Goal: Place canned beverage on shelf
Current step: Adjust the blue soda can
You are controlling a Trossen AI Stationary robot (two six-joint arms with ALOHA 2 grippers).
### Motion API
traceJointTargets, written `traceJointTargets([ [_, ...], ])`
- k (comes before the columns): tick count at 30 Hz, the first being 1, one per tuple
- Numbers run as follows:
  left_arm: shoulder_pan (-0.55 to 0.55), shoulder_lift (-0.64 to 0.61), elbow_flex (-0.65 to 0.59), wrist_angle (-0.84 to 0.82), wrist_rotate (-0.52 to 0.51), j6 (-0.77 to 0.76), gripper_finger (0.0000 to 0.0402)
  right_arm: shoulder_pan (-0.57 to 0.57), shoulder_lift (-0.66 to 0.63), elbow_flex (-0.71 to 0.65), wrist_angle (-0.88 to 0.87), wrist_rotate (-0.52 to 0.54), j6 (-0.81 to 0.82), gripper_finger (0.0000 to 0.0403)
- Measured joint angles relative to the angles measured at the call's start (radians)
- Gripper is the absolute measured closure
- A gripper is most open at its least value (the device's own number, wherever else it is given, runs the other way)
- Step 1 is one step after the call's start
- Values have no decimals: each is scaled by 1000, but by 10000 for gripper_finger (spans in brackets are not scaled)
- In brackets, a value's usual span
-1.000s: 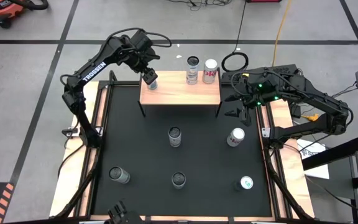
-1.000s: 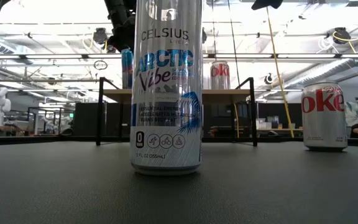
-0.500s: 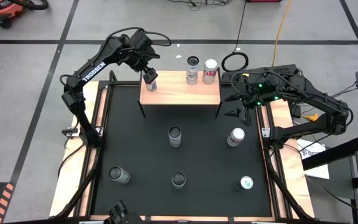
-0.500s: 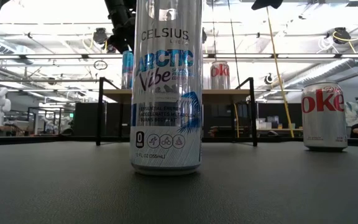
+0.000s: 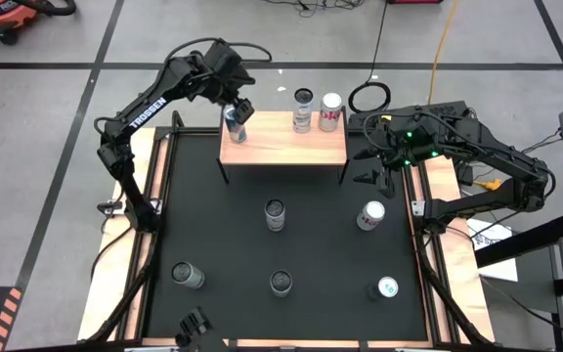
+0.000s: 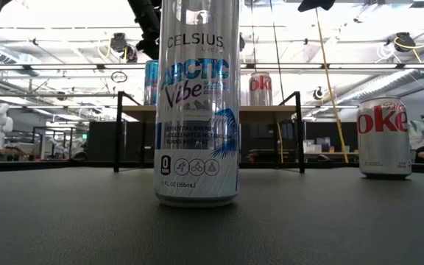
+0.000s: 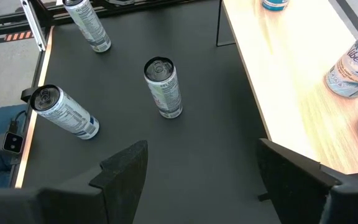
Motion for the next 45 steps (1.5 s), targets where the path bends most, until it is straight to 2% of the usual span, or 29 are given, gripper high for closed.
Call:
traceJointTargets([
  [45, -20, 2, 0, 25, 14, 0, 97, 0, 0, 0, -1, 0, 23, 122],
])
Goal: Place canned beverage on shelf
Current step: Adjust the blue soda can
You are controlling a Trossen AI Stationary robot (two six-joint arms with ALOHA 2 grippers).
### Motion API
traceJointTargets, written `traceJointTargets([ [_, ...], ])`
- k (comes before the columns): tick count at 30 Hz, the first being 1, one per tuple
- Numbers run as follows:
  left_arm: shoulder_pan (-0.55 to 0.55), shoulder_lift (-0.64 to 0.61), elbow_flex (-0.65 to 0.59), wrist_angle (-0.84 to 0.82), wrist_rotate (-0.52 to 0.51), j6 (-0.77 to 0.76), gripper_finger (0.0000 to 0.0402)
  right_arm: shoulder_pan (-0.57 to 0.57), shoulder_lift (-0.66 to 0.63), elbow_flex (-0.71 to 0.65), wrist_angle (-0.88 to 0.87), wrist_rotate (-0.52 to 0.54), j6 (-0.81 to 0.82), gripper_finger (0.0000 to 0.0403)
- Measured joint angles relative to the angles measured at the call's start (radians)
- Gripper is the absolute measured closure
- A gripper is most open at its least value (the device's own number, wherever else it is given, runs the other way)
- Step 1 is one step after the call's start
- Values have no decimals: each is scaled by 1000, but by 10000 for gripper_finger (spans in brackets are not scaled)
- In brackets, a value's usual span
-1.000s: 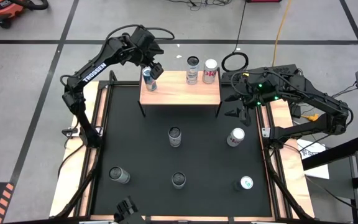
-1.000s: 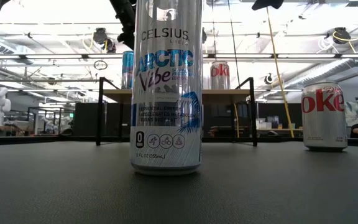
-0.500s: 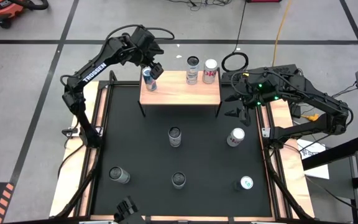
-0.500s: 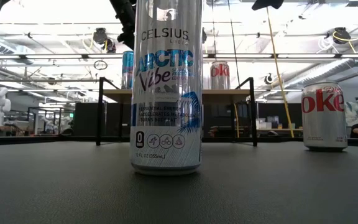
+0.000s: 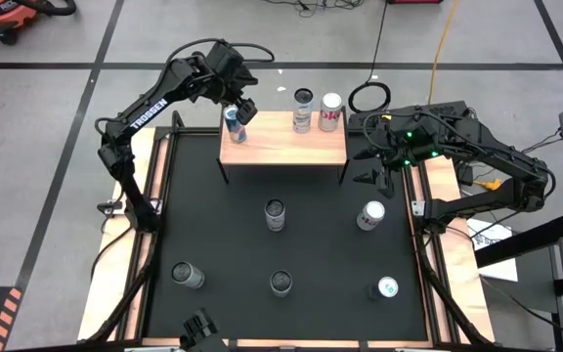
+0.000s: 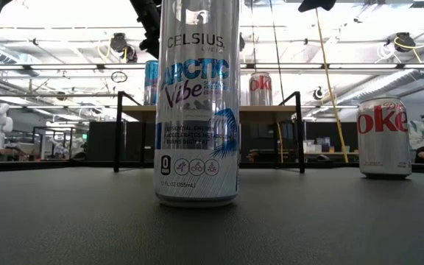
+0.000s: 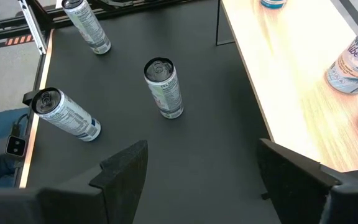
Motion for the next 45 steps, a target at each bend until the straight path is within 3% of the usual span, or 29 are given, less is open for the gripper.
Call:
traceJointTargets([
  [40, 0, 0, 0, -44, 16, -51, 97, 0, 0, 0, -2, 0, 0, 122],
  [45, 0, 0, 0, -51, -26, -43, 97, 0, 0, 0, -1, 0, 0, 122],
])
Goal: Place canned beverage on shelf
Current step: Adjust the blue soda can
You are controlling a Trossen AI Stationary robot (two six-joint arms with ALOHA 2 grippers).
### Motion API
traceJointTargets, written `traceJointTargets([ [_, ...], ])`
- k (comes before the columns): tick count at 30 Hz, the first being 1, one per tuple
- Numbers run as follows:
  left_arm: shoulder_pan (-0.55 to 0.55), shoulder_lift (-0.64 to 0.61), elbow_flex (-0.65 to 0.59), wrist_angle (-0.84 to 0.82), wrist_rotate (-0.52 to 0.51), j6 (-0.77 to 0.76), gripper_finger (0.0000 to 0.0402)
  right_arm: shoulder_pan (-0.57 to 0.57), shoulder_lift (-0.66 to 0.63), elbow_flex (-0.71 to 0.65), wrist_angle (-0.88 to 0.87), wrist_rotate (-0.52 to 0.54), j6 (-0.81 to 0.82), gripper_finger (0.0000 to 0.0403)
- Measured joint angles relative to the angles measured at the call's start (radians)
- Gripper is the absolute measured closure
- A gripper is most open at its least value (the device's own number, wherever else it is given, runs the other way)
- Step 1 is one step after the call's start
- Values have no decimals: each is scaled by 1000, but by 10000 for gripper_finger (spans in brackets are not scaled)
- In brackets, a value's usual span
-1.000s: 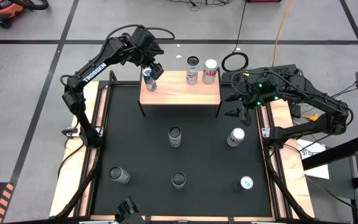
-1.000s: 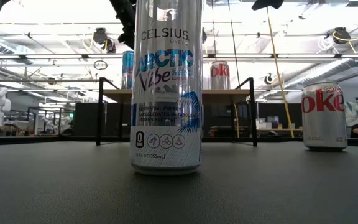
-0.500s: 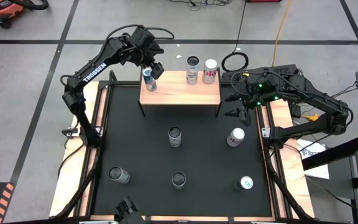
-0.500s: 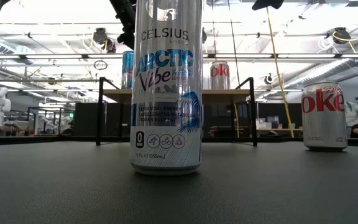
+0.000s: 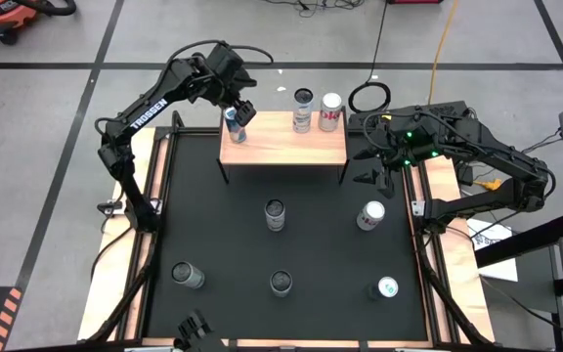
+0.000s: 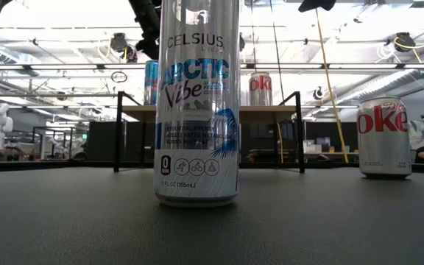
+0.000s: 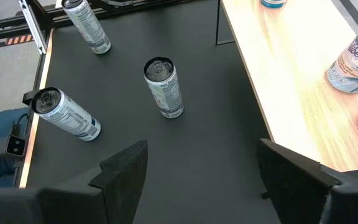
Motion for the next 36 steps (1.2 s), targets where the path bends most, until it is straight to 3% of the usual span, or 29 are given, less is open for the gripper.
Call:
traceJointTargets([
  [27, 0, 0, 2, 6, -10, 18, 97, 0, 0, 0, 0, 0, 2, 122],
  [36, 0, 0, 132, -11, -10, 18, 97, 0, 0, 0, 0, 0, 3, 122],
])
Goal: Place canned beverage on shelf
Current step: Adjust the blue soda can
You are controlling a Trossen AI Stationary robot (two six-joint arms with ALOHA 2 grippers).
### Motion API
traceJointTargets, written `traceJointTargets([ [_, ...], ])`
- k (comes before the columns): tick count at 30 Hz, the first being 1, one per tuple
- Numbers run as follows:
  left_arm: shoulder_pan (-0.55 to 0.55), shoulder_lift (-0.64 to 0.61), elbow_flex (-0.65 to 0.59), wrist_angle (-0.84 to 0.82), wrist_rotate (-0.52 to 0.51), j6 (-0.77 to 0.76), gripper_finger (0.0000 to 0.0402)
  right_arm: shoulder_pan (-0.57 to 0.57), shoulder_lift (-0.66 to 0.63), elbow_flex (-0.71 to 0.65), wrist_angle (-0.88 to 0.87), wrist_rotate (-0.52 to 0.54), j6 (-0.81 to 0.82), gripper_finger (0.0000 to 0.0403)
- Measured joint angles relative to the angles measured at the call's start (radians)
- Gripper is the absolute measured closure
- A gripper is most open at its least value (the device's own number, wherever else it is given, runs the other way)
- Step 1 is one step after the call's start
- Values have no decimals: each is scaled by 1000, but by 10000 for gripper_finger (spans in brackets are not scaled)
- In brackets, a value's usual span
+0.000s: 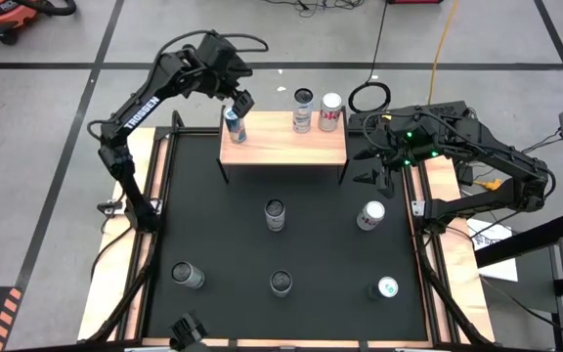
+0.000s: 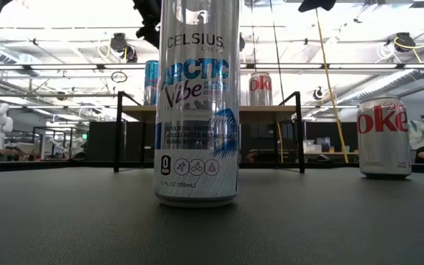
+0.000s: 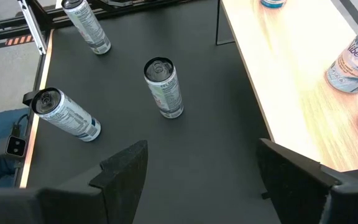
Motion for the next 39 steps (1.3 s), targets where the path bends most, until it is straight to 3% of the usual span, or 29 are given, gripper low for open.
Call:
traceJointTargets([
  [7, 0, -2, 63, -63, 0, -1, 97, 0, 0, 0, 0, 0, 0, 122],
  [39, 0, -1, 63, -68, 0, -1, 97, 0, 0, 0, -4, 0, 0, 122],
])
